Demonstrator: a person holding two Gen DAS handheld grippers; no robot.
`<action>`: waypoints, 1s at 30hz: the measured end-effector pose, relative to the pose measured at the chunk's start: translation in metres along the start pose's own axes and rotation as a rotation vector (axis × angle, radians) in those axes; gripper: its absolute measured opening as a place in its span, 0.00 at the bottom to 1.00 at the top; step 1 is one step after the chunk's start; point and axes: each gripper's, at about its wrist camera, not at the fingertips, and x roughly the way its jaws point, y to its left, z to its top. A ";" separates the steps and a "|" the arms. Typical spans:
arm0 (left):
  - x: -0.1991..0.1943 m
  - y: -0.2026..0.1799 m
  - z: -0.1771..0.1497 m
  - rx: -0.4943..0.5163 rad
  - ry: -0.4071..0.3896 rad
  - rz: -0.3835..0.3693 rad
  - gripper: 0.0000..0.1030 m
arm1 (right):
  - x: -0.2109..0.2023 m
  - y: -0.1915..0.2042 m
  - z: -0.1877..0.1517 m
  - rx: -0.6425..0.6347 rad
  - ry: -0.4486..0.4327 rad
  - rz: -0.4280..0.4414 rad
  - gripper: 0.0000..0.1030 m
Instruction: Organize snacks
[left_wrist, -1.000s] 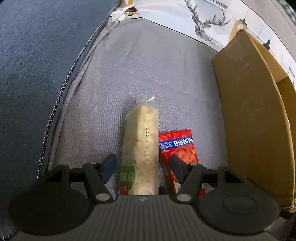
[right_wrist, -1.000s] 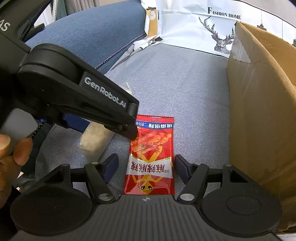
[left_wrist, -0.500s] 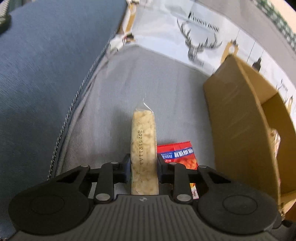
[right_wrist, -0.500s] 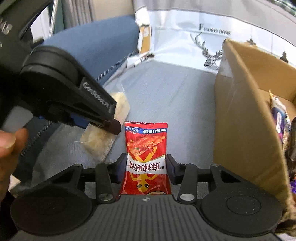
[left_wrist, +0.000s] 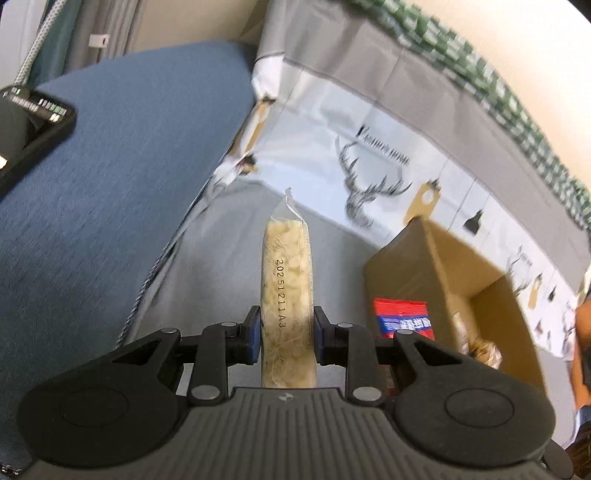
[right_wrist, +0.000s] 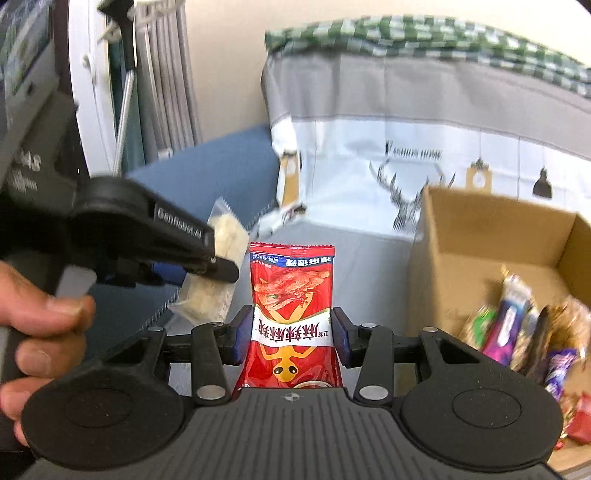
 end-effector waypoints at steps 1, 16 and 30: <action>-0.001 -0.003 0.001 -0.001 -0.011 -0.016 0.29 | -0.005 -0.003 0.002 0.000 -0.013 0.000 0.45; 0.003 -0.116 -0.015 0.129 -0.093 -0.422 0.29 | -0.072 -0.104 0.022 0.105 -0.211 -0.239 0.45; 0.006 -0.197 -0.076 0.504 -0.090 -0.530 0.62 | -0.092 -0.183 0.006 0.281 -0.249 -0.500 0.84</action>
